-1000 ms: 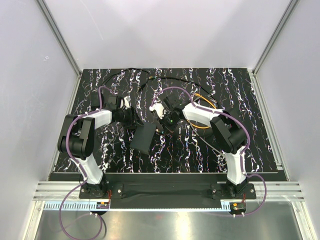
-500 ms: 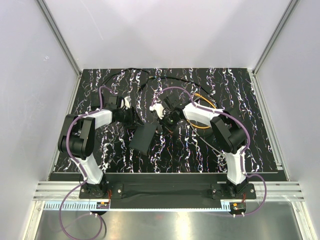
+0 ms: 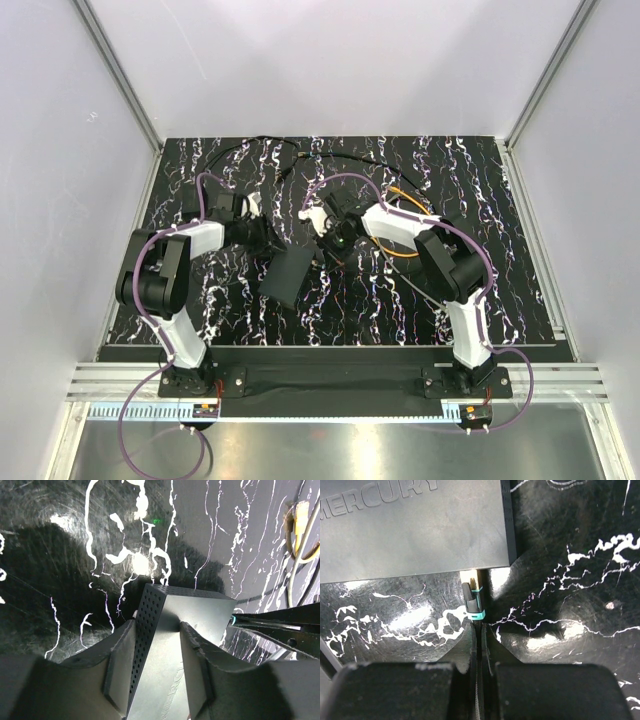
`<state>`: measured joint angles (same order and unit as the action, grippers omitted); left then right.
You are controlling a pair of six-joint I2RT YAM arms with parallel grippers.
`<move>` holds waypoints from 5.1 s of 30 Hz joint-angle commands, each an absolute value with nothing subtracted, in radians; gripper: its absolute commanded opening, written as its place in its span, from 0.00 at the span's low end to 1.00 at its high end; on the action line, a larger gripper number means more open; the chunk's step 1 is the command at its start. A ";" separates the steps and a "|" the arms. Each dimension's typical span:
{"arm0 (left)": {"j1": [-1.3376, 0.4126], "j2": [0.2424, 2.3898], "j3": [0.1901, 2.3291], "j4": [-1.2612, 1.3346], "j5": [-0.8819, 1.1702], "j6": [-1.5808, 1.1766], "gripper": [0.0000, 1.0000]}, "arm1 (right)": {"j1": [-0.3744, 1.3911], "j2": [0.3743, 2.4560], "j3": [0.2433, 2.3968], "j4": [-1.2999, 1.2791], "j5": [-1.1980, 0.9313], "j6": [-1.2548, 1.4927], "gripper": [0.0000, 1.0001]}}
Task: Insert the plug into the switch port
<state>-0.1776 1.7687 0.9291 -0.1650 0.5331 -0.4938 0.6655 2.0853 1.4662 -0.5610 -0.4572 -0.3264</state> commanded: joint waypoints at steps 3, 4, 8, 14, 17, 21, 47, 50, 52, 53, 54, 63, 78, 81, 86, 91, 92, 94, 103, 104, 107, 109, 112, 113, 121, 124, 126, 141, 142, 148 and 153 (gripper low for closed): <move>-0.270 1.801 0.893 -0.124 0.634 -0.540 0.38 | 0.690 2.094 1.548 -0.393 -0.505 -0.253 0.00; -0.273 1.805 0.894 -0.121 0.640 -0.543 0.36 | 0.693 2.089 1.549 -0.384 -0.505 -0.250 0.00; -0.299 1.819 0.900 -0.114 0.655 -0.554 0.30 | 0.701 2.098 1.580 -0.376 -0.491 -0.252 0.00; -0.319 1.806 0.873 -0.089 0.669 -0.587 0.22 | 0.701 2.118 1.638 -0.374 -0.477 -0.207 0.00; -0.322 1.796 0.856 -0.058 0.684 -0.617 0.17 | 0.703 2.118 1.649 -0.359 -0.474 -0.163 0.00; -0.328 1.793 0.839 -0.017 0.706 -0.656 0.11 | 0.704 2.115 1.658 -0.331 -0.463 -0.112 0.00; -0.350 1.758 0.735 0.132 0.773 -0.793 0.00 | 0.706 2.128 1.762 -0.155 -0.549 -0.044 0.00; -0.350 1.761 0.735 0.138 0.776 -0.798 0.00 | 0.706 2.128 1.772 -0.158 -0.580 -0.054 0.00; -0.350 1.761 0.736 0.138 0.776 -0.798 0.00 | 0.707 2.135 1.769 -0.147 -0.607 -0.057 0.00; -0.350 1.759 0.738 0.138 0.778 -0.796 0.00 | 0.707 2.137 1.767 -0.144 -0.630 -0.055 0.00; -0.350 1.761 0.738 0.140 0.778 -0.796 0.00 | 0.707 2.141 1.769 -0.132 -0.643 -0.054 0.00; -0.350 1.763 0.716 0.166 0.784 -0.822 0.00 | 0.706 2.164 1.832 -0.109 -0.652 -0.034 0.00; -0.279 1.752 0.747 0.160 0.782 -0.827 0.24 | 0.625 2.204 1.789 -0.140 -0.548 -0.135 0.00; -0.262 1.733 0.739 0.163 0.787 -0.821 0.25 | 0.594 2.224 1.795 -0.149 -0.566 -0.164 0.00; -0.241 1.709 0.733 0.138 0.775 -0.776 0.30 | 0.581 2.266 1.841 -0.202 -0.629 -0.219 0.00; -0.215 1.720 0.791 0.060 0.759 -0.716 0.33 | 0.595 2.263 1.832 -0.254 -0.683 -0.196 0.00; -0.210 1.723 0.802 0.051 0.756 -0.701 0.36 | 0.601 2.246 1.821 -0.255 -0.681 -0.196 0.00; -0.207 1.736 0.834 0.022 0.753 -0.686 0.37 | 0.604 2.217 1.784 -0.261 -0.670 -0.190 0.01; -0.207 1.763 0.882 0.003 0.735 -0.646 0.42 | 0.604 2.180 1.756 -0.365 -0.627 -0.170 0.06; -0.206 1.773 0.899 0.003 0.735 -0.632 0.42 | 0.604 2.178 1.755 -0.374 -0.626 -0.170 0.06; -0.206 1.792 0.949 -0.032 0.736 -0.597 0.42 | 0.606 2.166 1.729 -0.390 -0.637 -0.181 0.06; -0.199 1.807 0.974 -0.049 0.724 -0.568 0.42 | 0.609 2.154 1.698 -0.390 -0.646 -0.184 0.05; -0.181 1.828 1.025 -0.096 0.715 -0.531 0.43 | 0.623 2.141 1.671 -0.397 -0.652 -0.186 0.04; -0.176 1.832 1.035 -0.112 0.712 -0.508 0.43 | 0.626 2.137 1.663 -0.394 -0.652 -0.184 0.03; -0.141 1.845 1.104 -0.250 0.692 -0.396 0.43 | 0.652 2.105 1.599 -0.374 -0.661 -0.144 0.03; -0.135 1.835 1.089 -0.255 0.692 -0.391 0.43 | 0.661 2.089 1.560 -0.350 -0.638 -0.141 0.05; -0.135 1.824 1.065 -0.252 0.693 -0.396 0.43 | 0.663 2.095 1.568 -0.354 -0.626 -0.147 0.05; -0.103 1.758 1.100 -0.293 0.698 -0.367 0.48 | 0.543 1.991 1.690 -0.504 -0.603 -0.133 0.57; -0.100 1.743 1.109 -0.298 0.701 -0.350 0.48 | 0.523 1.984 1.703 -0.520 -0.606 -0.140 0.57; -0.071 1.695 1.141 -0.347 0.700 -0.267 0.52 | 0.385 1.983 1.804 -0.705 -0.559 -0.271 0.54; -0.067 1.655 1.167 -0.367 0.698 -0.216 0.52 | 0.339 2.019 1.799 -0.778 -0.402 -0.333 0.51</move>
